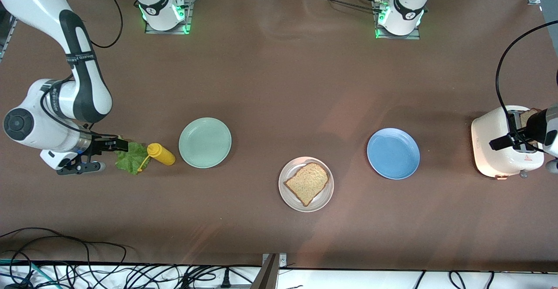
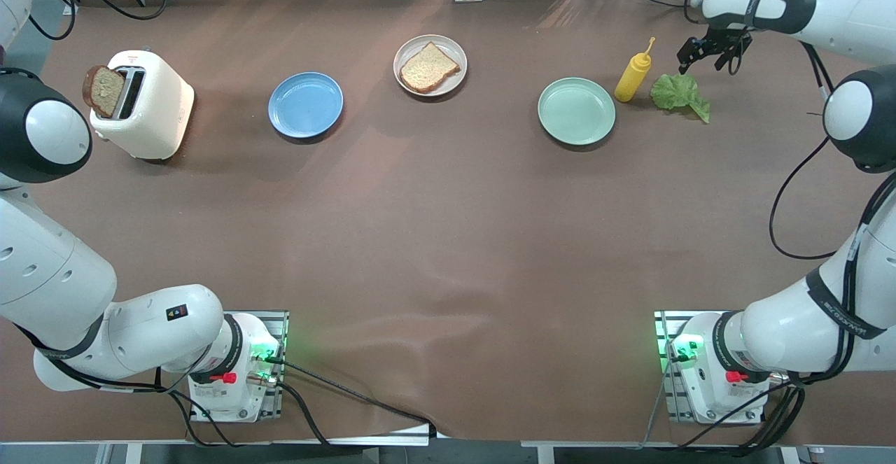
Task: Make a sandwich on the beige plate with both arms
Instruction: 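Lower the right gripper onto the green lettuce leaf and grasp it, then lift the lettuce with the right gripper and carry it to the bread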
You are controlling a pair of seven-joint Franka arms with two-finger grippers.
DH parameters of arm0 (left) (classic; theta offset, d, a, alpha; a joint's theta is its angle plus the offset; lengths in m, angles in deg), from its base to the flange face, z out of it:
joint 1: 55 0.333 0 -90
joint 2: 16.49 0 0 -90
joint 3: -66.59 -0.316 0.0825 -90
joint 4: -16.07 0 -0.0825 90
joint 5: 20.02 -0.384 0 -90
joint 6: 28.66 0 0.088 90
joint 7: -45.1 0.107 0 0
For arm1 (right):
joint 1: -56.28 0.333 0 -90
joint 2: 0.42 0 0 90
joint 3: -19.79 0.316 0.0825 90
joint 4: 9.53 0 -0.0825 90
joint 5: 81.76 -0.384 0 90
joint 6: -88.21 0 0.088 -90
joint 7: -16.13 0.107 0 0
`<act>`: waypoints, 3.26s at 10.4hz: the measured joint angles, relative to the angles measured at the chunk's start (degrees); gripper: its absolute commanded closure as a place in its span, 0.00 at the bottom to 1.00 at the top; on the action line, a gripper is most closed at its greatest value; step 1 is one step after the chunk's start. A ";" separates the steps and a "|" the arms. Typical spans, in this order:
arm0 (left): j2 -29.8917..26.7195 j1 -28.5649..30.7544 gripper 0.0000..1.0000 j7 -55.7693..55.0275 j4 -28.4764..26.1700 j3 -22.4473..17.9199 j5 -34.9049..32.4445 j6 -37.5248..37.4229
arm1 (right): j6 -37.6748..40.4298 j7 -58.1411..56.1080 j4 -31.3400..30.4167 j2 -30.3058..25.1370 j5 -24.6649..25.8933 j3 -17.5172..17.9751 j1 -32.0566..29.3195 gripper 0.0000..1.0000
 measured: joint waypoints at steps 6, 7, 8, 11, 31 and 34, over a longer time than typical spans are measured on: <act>0.00 0.43 0.00 1.39 -0.04 0.03 0.01 0.00 | -6.61 -8.70 -0.63 5.02 -4.65 -0.02 -1.77 0.00; 0.00 0.43 0.00 1.45 -0.04 0.07 0.42 0.00 | -6.92 -8.75 -0.71 5.39 -5.66 -0.01 -1.74 0.00; 0.00 0.43 0.00 1.47 -0.04 0.12 0.96 0.00 | -7.33 -8.75 -0.88 5.74 -5.91 -0.01 -1.74 0.03; 0.00 0.43 0.00 1.54 -0.04 0.24 3.28 0.00 | -10.40 -8.76 -3.49 5.98 -6.03 0.00 -1.74 0.31; -10.86 -18.25 0.00 8.73 -9.84 -19.74 14.48 3.96 | 15.92 9.17 3.06 -15.09 -7.44 0.99 12.56 1.00; -10.87 -17.65 0.00 11.44 -9.84 -20.03 14.48 4.12 | 15.82 21.16 12.27 -7.81 -11.48 -0.93 22.52 1.00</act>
